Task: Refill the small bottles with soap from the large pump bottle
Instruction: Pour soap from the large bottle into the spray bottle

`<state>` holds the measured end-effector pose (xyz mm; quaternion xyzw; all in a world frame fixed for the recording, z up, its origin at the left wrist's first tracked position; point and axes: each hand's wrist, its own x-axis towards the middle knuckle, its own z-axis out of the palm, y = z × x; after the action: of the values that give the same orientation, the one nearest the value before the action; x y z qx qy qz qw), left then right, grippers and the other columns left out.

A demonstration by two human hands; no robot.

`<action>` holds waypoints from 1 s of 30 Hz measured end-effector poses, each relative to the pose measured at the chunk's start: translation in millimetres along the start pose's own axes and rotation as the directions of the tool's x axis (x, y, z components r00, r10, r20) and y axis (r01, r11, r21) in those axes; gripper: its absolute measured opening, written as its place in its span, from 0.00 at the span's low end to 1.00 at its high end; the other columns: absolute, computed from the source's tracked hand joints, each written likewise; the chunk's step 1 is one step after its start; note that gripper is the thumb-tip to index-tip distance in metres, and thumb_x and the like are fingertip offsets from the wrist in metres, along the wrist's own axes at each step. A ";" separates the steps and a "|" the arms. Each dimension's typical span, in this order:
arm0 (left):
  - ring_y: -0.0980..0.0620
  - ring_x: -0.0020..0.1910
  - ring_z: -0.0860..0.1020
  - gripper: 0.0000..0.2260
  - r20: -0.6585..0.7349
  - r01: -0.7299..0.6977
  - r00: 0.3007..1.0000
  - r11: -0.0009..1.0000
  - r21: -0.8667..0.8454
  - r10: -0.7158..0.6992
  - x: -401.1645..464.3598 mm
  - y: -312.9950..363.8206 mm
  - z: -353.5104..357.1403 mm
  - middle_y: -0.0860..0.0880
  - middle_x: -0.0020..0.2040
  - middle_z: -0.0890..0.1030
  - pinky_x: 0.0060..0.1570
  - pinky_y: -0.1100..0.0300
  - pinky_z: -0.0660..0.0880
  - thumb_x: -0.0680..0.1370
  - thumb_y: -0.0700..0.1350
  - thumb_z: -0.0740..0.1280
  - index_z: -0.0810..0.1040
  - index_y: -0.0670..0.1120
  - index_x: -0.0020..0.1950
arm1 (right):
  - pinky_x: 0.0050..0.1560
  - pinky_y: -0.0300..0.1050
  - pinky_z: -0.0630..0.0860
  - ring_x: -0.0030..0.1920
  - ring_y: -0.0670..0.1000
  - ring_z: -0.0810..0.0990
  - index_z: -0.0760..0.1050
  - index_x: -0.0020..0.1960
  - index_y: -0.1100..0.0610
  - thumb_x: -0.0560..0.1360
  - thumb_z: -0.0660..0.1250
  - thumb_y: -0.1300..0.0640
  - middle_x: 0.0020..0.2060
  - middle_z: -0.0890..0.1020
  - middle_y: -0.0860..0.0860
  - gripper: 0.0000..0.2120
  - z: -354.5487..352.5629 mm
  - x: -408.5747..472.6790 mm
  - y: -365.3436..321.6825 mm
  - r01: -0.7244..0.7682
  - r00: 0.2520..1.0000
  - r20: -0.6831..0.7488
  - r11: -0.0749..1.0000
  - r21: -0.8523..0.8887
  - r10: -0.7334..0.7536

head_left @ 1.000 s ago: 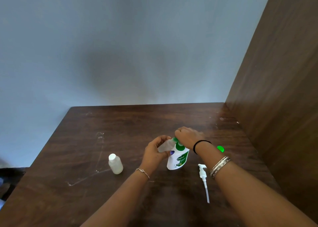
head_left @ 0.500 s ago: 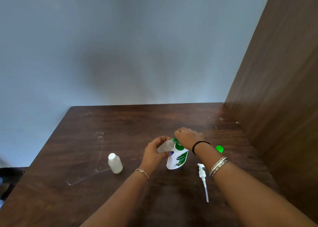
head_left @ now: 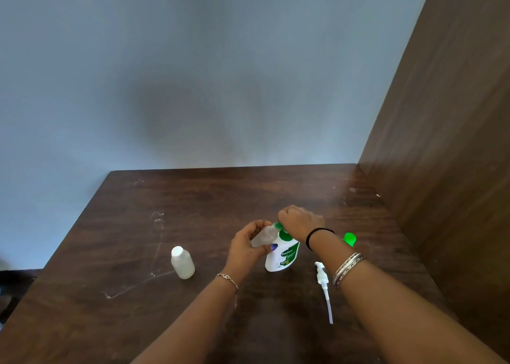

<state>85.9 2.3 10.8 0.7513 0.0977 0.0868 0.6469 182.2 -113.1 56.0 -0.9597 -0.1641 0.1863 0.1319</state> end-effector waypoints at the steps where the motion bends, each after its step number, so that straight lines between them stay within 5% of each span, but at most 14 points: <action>1: 0.60 0.45 0.78 0.18 0.001 0.001 1.000 1.000 0.005 -0.001 -0.2 -0.8 0.5 0.54 0.46 0.80 0.43 0.72 0.75 0.67 0.32 0.72 0.75 0.52 0.47 | 0.61 0.55 0.66 0.57 0.55 0.74 0.73 0.54 0.53 0.77 0.48 0.54 0.59 0.75 0.53 0.16 -0.4 -1.1 -0.3 -0.001 1.000 0.006 1.000 -0.004 0.001; 7: 0.62 0.44 0.78 0.17 0.007 -0.009 1.000 1.000 0.007 0.009 2.3 1.9 -1.1 0.54 0.46 0.80 0.43 0.72 0.75 0.66 0.33 0.73 0.76 0.50 0.48 | 0.63 0.59 0.62 0.55 0.55 0.74 0.70 0.48 0.52 0.77 0.48 0.54 0.57 0.76 0.53 0.12 -7.0 -1.9 -2.9 0.026 1.000 0.015 0.999 -0.037 -0.025; 25: 0.55 0.48 0.78 0.18 -0.008 0.000 1.000 1.000 -0.017 0.000 1.6 -2.7 0.8 0.52 0.48 0.80 0.45 0.68 0.76 0.66 0.32 0.73 0.76 0.52 0.48 | 0.61 0.55 0.64 0.56 0.55 0.74 0.73 0.50 0.52 0.76 0.49 0.53 0.58 0.76 0.54 0.14 -1.6 -2.4 -1.3 0.007 1.000 -0.005 1.000 0.004 -0.007; 30: 0.59 0.46 0.78 0.17 -0.004 -0.015 1.000 1.000 0.002 0.015 1.2 1.5 0.7 0.54 0.46 0.80 0.42 0.72 0.75 0.66 0.33 0.73 0.75 0.49 0.49 | 0.65 0.62 0.61 0.58 0.55 0.74 0.68 0.46 0.52 0.77 0.48 0.54 0.59 0.76 0.54 0.10 -3.9 -2.6 -1.9 0.030 1.000 0.000 0.999 -0.021 -0.030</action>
<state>87.3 1.7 12.2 0.7526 0.0934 0.0930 0.6452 181.0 -113.1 60.8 -0.9585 -0.1802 0.1822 0.1245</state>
